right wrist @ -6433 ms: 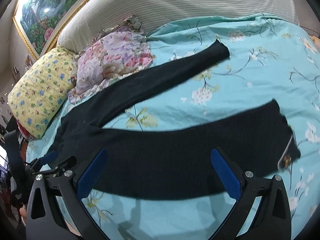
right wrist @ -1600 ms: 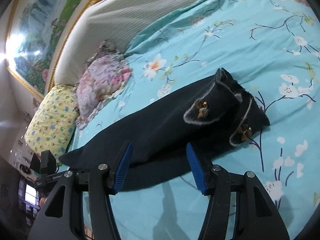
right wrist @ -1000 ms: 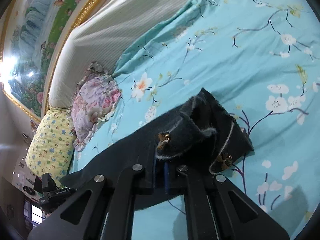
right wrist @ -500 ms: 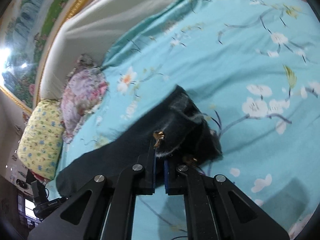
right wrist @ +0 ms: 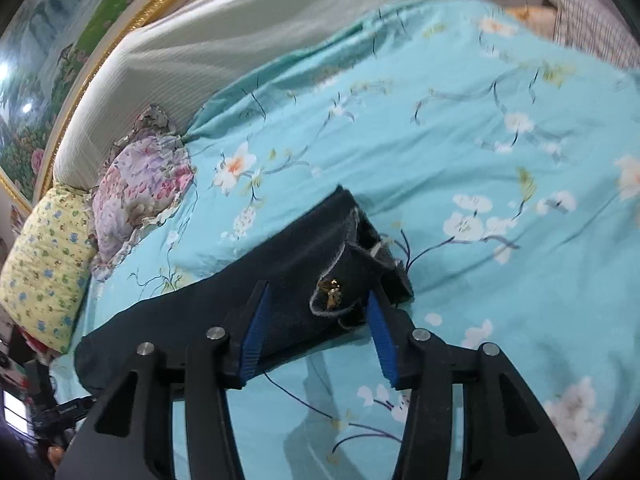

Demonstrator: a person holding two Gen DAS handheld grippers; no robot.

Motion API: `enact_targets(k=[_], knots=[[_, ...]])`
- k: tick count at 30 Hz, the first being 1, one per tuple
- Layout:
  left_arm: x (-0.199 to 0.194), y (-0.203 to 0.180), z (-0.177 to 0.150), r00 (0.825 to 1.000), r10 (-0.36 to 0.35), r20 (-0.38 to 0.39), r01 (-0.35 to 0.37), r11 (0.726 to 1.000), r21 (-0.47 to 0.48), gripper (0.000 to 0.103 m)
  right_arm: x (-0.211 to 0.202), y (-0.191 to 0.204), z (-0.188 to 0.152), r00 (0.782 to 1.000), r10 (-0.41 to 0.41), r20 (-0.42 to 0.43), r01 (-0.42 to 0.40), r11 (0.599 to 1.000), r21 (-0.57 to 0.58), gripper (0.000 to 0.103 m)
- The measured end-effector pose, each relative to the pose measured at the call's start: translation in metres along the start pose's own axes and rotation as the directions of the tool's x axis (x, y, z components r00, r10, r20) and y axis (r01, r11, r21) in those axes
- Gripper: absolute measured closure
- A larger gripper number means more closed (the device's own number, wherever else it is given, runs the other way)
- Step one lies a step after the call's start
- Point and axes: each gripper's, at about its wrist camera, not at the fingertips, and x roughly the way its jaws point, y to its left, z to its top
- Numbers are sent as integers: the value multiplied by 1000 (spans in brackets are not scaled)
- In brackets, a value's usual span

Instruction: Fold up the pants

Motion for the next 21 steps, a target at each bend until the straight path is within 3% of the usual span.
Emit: enact_targets(k=[5,9,14,21], knots=[[-24,42,-5,999,28,32,-25,996,-91,62,-12,24,-2,999,34,32,-33,999,-21,53],[-41,75,-3,997,48,60,-37,985,-167,51,-4,56,-10,994,107,-2,-107,992,-65,53],[-58,110,2,994,67,84,-45,968,-249,46,14,101,-28,974,211,-85,-220,969,-115,53],[-63,149,8,994,80,73,-49,933,-357,40,38,167,-53,928,315,-197,-352,915,-196,53]])
